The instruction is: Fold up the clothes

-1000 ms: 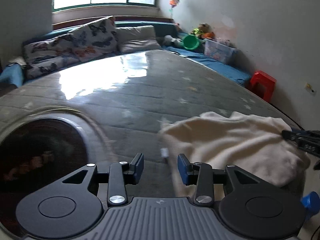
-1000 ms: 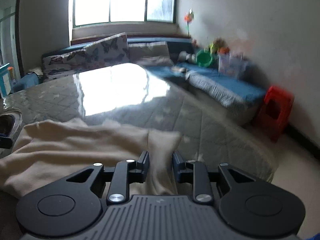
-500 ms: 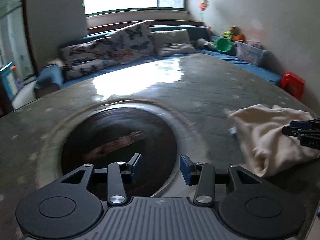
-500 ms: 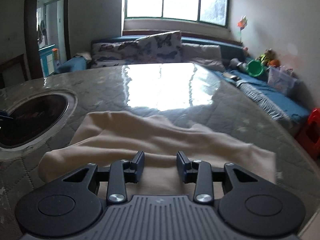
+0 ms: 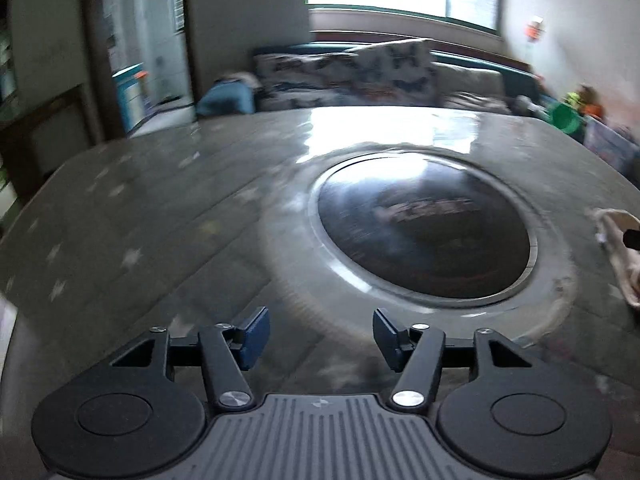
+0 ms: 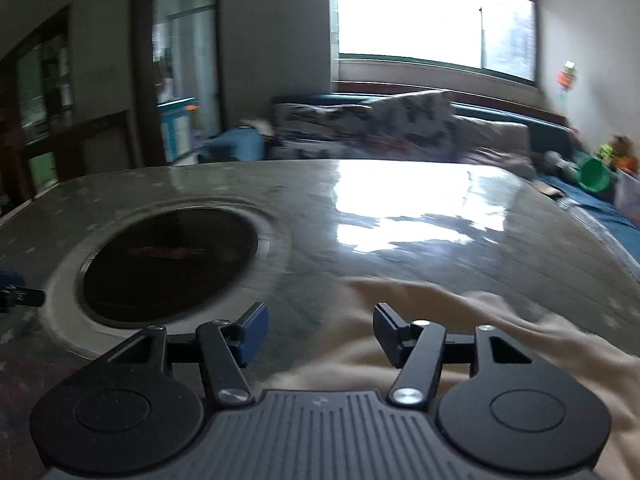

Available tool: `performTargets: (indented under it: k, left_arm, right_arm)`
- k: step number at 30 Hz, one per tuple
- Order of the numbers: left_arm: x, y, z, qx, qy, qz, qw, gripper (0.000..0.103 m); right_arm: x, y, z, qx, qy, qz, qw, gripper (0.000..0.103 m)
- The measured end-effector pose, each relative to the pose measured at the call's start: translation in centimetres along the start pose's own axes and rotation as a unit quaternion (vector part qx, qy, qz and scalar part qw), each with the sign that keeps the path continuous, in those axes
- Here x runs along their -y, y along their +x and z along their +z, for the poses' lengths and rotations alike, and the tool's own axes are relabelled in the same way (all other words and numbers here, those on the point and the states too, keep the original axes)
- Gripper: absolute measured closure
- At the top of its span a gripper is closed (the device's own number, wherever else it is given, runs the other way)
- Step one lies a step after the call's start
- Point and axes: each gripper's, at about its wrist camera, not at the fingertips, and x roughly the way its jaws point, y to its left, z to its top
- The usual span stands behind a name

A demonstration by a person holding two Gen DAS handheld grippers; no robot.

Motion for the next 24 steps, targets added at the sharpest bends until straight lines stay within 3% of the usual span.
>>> performTargets:
  k: [10,17,24]
  left_arm:
    - [-1.5,-1.0,-0.7,0.031,-0.033,0.025,0.9987,0.025]
    - [-0.6,-0.3,-1.0,0.026,-0.035,0.035,0.9984,0.017]
    - [-0.1,0.2,-1.2,0.03,-0.032,0.042,0.9981,0.004]
  right_arm:
    - [-5.7,3.3,0.7,-0.011,-0.049,0.062,0.997,0.026]
    - [-7.0,5.2,0.7,-0.032,-0.067,0.079,0.994,0.017]
    - [-7.7,6.4,0.7,-0.047,-0.075,0.089,0.992,0.002]
